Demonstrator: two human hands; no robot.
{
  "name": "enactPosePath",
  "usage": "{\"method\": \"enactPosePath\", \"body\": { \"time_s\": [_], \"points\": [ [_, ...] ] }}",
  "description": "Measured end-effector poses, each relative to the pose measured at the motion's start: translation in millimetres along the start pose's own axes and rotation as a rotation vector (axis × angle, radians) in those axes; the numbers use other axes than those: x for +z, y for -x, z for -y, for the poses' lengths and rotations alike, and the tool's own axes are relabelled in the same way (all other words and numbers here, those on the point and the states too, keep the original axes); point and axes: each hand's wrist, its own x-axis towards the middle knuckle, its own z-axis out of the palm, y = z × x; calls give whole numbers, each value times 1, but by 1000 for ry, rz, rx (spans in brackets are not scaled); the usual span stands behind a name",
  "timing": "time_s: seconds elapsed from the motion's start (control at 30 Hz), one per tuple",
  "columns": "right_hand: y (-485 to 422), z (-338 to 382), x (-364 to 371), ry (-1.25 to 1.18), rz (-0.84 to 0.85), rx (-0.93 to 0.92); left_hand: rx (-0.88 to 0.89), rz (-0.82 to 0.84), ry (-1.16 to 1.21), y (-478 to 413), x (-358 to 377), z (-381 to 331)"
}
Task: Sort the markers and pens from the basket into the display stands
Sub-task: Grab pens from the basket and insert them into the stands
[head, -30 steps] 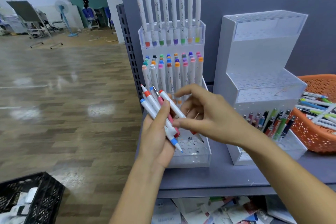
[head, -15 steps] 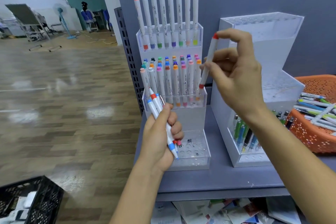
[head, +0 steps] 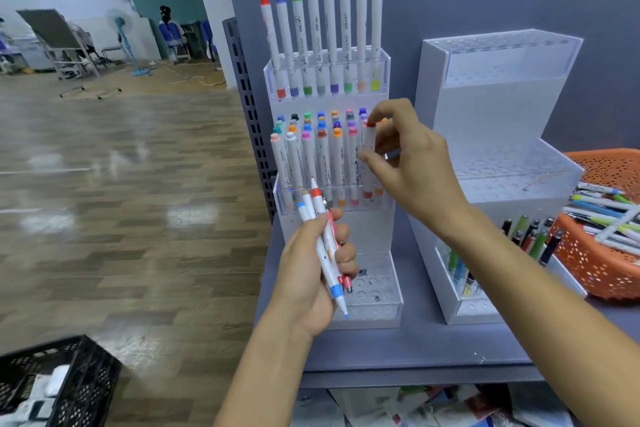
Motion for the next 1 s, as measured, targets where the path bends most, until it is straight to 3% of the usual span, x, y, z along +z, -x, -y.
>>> {"method": "enactPosePath", "body": {
  "time_s": [0.3,0.67,0.8,1.0],
  "points": [
    [2,0,-3,39,-97,23,55,31,-125,6,1,2],
    [-8,5,-15,36,-36,70,-55,51,32,6,4,-2],
    [4,3,-8,100,119,83,-27,61,-1,6,4,-1],
    [22,9,-4,32,-39,98,61,64,-40,6,3,-1]
  ]
}}
